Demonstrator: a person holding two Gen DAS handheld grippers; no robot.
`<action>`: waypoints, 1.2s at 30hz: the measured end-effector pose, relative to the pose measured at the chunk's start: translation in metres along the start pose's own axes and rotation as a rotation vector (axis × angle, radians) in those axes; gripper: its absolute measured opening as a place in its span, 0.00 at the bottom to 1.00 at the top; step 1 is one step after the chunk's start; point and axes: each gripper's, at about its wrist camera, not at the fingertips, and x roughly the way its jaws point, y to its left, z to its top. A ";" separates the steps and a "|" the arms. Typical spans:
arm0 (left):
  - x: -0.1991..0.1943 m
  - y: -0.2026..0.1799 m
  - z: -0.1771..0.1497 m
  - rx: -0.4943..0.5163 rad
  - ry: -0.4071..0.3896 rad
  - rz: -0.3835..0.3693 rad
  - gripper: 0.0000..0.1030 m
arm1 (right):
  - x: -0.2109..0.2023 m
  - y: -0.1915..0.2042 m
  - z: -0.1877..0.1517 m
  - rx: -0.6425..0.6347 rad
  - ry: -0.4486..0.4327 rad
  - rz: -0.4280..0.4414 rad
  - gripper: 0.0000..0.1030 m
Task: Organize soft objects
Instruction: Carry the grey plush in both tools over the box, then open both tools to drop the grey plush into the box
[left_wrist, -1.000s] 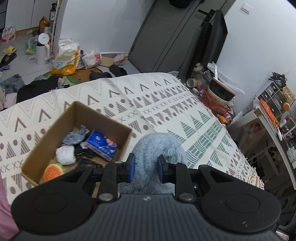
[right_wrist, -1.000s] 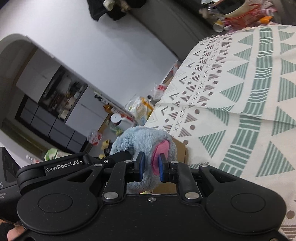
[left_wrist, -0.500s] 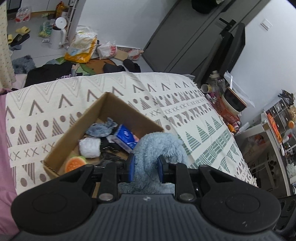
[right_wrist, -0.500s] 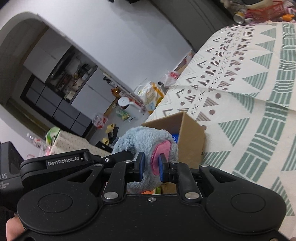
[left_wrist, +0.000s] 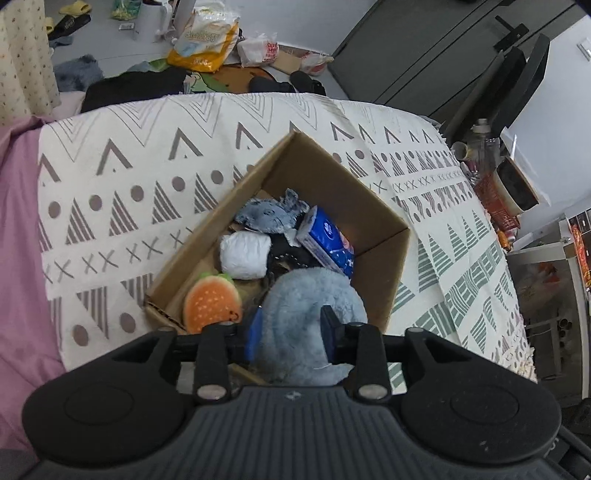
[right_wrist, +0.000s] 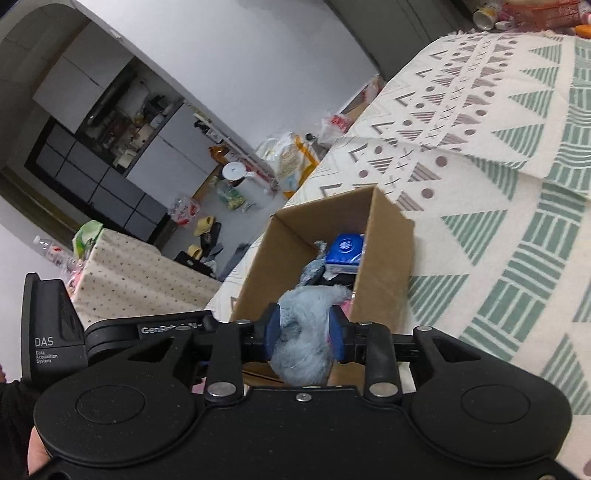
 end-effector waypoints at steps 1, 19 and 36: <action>-0.002 0.000 0.000 0.005 -0.005 0.005 0.36 | -0.002 -0.001 0.000 0.001 0.000 -0.010 0.31; -0.044 -0.037 -0.020 0.092 -0.064 0.037 0.63 | -0.068 -0.006 -0.011 0.064 -0.021 -0.214 0.58; -0.113 -0.081 -0.053 0.203 -0.098 0.017 0.82 | -0.172 0.013 -0.003 -0.009 -0.130 -0.376 1.00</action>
